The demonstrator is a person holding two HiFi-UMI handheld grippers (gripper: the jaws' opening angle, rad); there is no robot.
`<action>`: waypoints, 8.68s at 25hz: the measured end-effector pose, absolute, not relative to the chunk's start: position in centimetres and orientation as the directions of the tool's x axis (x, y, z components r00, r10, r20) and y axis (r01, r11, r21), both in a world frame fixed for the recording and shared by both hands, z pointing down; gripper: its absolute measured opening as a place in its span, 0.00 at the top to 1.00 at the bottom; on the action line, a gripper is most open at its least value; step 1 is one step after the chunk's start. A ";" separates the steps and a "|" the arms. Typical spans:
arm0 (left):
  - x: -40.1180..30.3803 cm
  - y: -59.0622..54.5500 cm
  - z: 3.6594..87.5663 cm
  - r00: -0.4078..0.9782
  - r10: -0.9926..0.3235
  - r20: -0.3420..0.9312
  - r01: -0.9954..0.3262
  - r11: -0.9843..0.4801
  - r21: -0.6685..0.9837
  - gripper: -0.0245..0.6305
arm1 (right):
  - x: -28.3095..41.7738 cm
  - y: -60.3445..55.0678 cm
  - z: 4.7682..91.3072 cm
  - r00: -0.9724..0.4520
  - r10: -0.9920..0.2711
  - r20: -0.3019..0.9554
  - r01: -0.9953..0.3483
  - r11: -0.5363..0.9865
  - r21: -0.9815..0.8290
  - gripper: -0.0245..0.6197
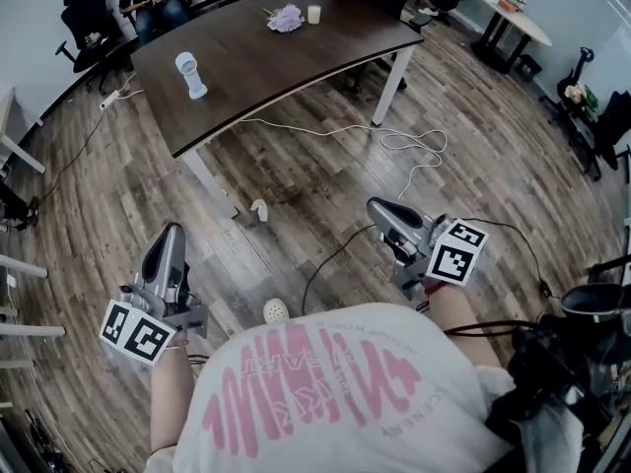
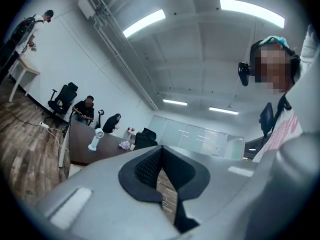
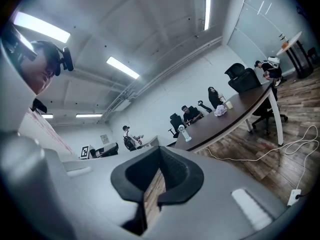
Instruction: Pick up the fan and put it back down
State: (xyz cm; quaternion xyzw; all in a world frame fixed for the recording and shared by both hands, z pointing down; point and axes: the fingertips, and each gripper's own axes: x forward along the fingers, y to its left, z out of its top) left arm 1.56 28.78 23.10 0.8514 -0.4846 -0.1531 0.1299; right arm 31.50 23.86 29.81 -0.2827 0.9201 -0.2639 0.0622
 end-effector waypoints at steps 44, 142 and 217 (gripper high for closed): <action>-16.1 19.0 27.0 0.465 -0.882 -0.080 -0.801 -0.458 0.385 0.93 | 11.4 11.3 31.2 -0.863 -0.495 0.100 -0.465 0.701 -0.541 0.95; -16.8 -9.6 33.0 -0.004 -0.976 0.219 -0.914 0.092 0.394 0.93 | -5.8 -26.2 40.8 -0.978 0.160 0.131 0.044 0.782 -0.622 0.95; -34.5 -20.3 36.2 0.399 -0.894 0.205 -0.833 -0.260 0.489 0.93 | -17.8 -32.0 47.4 -0.663 -0.562 0.494 -0.702 0.697 -0.149 0.60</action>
